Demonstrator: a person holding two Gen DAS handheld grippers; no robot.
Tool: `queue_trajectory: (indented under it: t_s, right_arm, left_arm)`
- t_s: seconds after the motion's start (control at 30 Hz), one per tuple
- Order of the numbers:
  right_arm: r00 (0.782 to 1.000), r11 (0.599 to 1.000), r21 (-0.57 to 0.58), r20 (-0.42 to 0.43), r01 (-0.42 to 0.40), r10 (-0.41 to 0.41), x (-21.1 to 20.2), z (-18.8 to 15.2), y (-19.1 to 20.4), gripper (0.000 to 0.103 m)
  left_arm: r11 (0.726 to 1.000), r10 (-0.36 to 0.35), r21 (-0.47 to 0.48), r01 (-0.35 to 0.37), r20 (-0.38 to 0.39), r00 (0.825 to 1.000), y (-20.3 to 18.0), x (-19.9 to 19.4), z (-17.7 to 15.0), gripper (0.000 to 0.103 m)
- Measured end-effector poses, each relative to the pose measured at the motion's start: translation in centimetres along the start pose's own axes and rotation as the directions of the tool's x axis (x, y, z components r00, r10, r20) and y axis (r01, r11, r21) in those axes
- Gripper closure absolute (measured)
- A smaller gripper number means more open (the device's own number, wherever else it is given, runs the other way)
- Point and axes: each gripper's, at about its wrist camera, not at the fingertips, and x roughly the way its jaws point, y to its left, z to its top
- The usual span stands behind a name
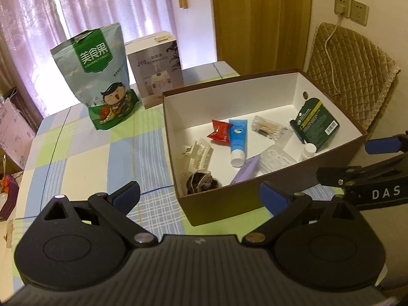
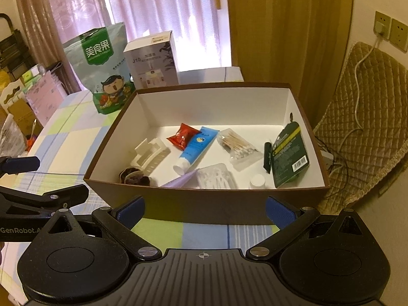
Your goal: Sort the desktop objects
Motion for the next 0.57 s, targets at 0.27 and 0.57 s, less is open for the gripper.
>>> queue_trajectory:
  t_s: [0.27, 0.57]
  right_arm:
    - [1.000, 1.000, -0.011, -0.001, -0.014, 0.014, 0.1, -0.2, -0.4, 0.000]
    - [1.000, 1.000, -0.003, 0.000, -0.011, 0.011, -0.4, -0.6, -1.4, 0.000]
  left_arm:
    - [1.000, 0.024, -0.009, -0.024, -0.003, 1.000, 0.0, -0.1, -0.3, 0.004]
    - [1.000, 0.015, 0.005, -0.015, 0.019, 1.000, -1.2, -0.4, 0.1, 0.004]
